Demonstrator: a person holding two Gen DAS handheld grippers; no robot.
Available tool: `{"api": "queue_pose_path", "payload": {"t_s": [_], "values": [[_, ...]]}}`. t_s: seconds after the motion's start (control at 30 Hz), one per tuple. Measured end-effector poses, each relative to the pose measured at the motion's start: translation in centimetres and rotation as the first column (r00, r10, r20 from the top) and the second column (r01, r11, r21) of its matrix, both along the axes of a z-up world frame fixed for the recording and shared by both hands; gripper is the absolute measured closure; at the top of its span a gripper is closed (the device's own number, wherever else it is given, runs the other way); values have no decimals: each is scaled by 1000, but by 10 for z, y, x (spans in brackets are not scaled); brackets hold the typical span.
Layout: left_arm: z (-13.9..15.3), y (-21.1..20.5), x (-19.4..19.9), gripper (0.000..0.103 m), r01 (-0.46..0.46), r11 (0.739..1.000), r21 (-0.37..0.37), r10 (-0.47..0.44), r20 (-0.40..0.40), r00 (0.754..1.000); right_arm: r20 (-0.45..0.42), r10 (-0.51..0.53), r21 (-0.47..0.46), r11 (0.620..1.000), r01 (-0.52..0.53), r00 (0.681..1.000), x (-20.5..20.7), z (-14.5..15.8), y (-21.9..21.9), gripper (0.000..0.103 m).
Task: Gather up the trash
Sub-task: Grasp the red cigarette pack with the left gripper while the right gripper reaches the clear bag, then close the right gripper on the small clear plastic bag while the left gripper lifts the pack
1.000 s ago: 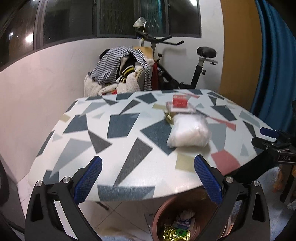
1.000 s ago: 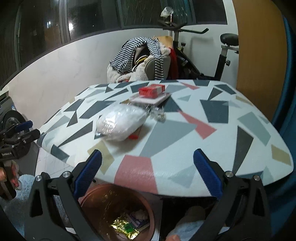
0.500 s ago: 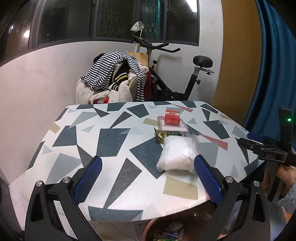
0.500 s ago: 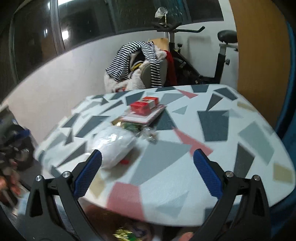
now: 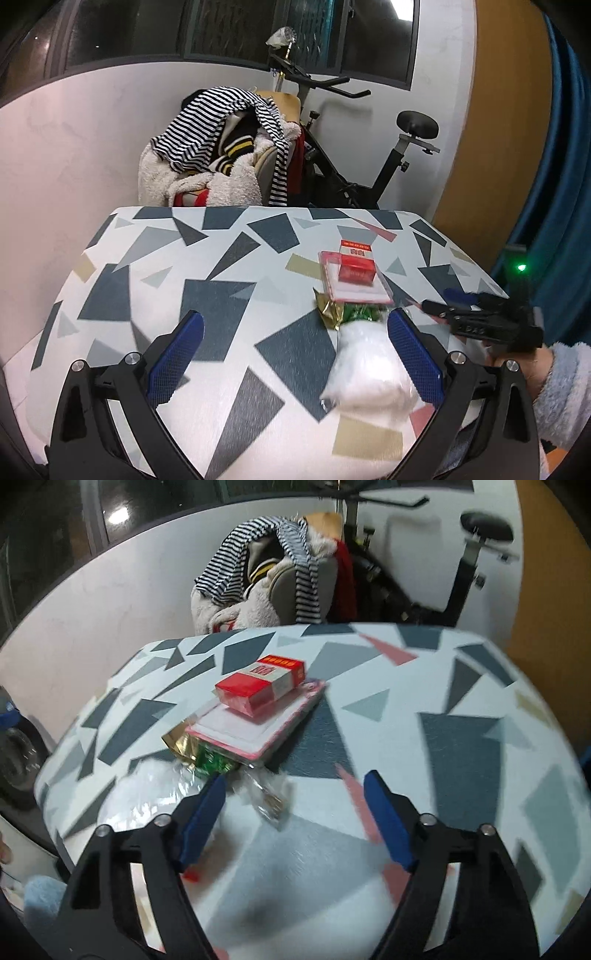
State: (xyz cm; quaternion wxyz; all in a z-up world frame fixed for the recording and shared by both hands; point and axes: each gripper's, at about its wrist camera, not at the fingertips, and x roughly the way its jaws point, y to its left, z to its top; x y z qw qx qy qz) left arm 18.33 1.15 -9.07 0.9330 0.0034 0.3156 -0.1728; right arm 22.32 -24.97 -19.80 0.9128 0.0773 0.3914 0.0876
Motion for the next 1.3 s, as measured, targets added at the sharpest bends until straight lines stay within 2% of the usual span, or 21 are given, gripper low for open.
{"api": "queue_pose_path", "payload": {"t_s": [0.07, 0.23, 0.3, 0.33, 0.43, 0.67, 0.77, 0.9, 1.03, 1.2, 1.27, 1.3], "values": [[-2, -7, 12, 6, 15, 1000, 11, -15, -5, 1000, -39, 19, 32, 999, -18, 999, 16, -10, 3, 34], [-9, -23, 35, 6, 52, 998, 20, -51, -29, 998, -127, 84, 12, 996, -83, 988, 38, -30, 20, 43], [-14, -32, 42, 6, 72, 997, 20, -71, -41, 997, -163, 110, 4, 994, -111, 980, 40, -37, 25, 57], [-17, -37, 45, 6, 84, 996, 24, -83, -52, 995, -168, 123, 18, 992, -121, 978, 40, -38, 24, 67], [-24, -48, 56, 6, 113, 993, 21, -111, -89, 990, -156, 110, 22, 994, -108, 982, 34, -34, 19, 75], [-46, -95, 113, 15, 144, 990, -14, -143, -212, 967, -117, -22, 61, 998, 29, 993, 11, -26, -26, 77], [-58, -123, 149, 19, 125, 990, -61, -138, -304, 942, -126, -48, 41, 998, 54, 991, 5, -25, -39, 77], [-69, -158, 174, 19, 121, 988, -100, -151, -392, 908, -149, -32, 51, 998, 40, 988, -13, -28, -50, 77], [-81, -194, 175, 19, 166, 985, -49, -171, -431, 886, -169, 5, 63, 998, 5, 986, -34, -37, -51, 78], [-98, -229, 158, 20, 253, 962, 103, -183, -448, 875, -159, 14, 94, 996, 1, 987, -44, -43, -43, 78], [-103, -234, 154, 29, 271, 953, 138, -182, -458, 870, -157, 21, 92, 996, -6, 987, -45, -44, -40, 78], [-105, -235, 154, 47, 277, 951, 141, -184, -462, 868, -156, 22, 85, 996, -9, 988, -46, -44, -38, 78]]}}
